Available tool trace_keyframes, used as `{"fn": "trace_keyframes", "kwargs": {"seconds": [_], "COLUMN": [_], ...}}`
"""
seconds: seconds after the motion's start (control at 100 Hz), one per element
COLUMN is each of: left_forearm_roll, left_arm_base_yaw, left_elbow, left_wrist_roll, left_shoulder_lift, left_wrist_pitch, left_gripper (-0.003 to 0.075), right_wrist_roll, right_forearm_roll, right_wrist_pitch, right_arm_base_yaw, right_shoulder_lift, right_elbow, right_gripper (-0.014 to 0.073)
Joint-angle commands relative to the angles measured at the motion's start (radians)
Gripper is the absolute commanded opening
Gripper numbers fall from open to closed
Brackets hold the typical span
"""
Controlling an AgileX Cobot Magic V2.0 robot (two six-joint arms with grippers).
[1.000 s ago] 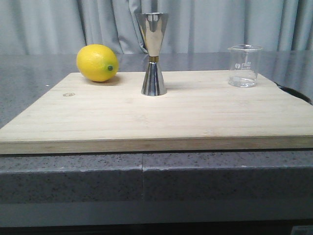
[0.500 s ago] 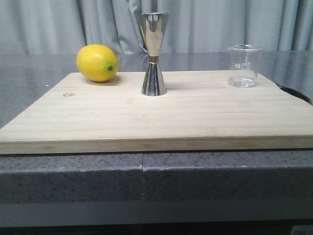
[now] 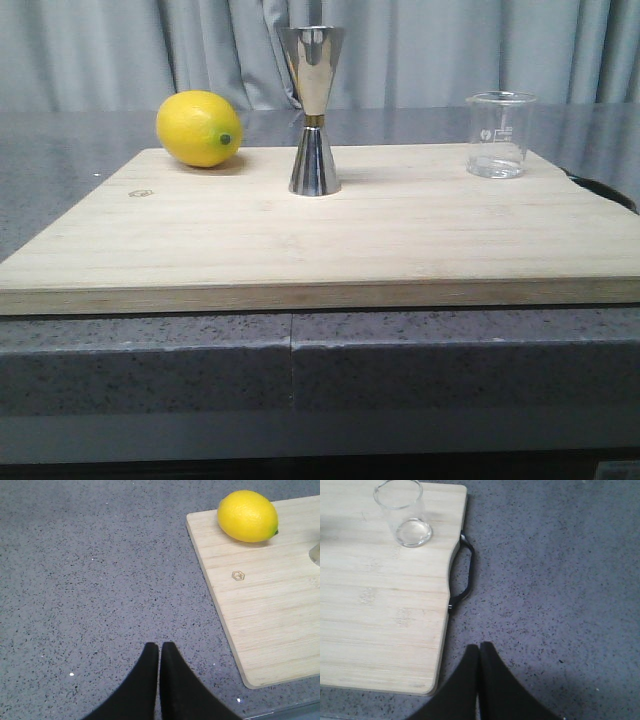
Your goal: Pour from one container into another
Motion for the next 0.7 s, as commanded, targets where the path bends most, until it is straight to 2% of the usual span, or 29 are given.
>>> {"fn": "trace_keyframes", "kwargs": {"seconds": [0.0,0.09,0.16,0.37,0.49,0.58,0.69], "left_forearm_roll": [0.009,0.009,-0.012,-0.256,-0.287,-0.285,-0.271], "left_arm_base_yaw": [0.005,0.007,0.037,0.254,0.335,0.35,0.35], "left_elbow": [-0.023,0.009,0.062,0.293,0.465,0.588,0.701], "left_wrist_roll": [-0.007,0.009,0.06,0.336,0.342,0.342,0.34], "left_shoulder_lift": [0.007,-0.013,-0.046,-0.211,-0.335,-0.433,-0.537], "left_wrist_pitch": [-0.074,-0.089,-0.16,-0.503,-0.679,-0.794,-0.869], "left_gripper": [-0.0021,-0.0021,-0.0021,-0.0021,-0.0021,-0.0021,-0.0021], "right_wrist_roll": [-0.001,-0.001,-0.001,-0.001,-0.001,-0.001,-0.001], "right_forearm_roll": [-0.021,-0.021,-0.021,-0.021,-0.021,-0.021,-0.021], "right_wrist_pitch": [-0.065,-0.065,-0.065,-0.065,-0.065,-0.065,-0.065], "right_arm_base_yaw": [0.0,0.0,0.0,0.0,0.0,0.0,0.0], "right_shoulder_lift": [-0.004,-0.004,-0.004,-0.004,-0.004,-0.004,-0.004], "right_elbow": [-0.038,-0.038,-0.038,-0.038,-0.038,-0.038,-0.038], "right_gripper": [-0.0065,-0.0065,-0.0065,-0.0065,-0.0065,-0.0065,-0.0065]}}
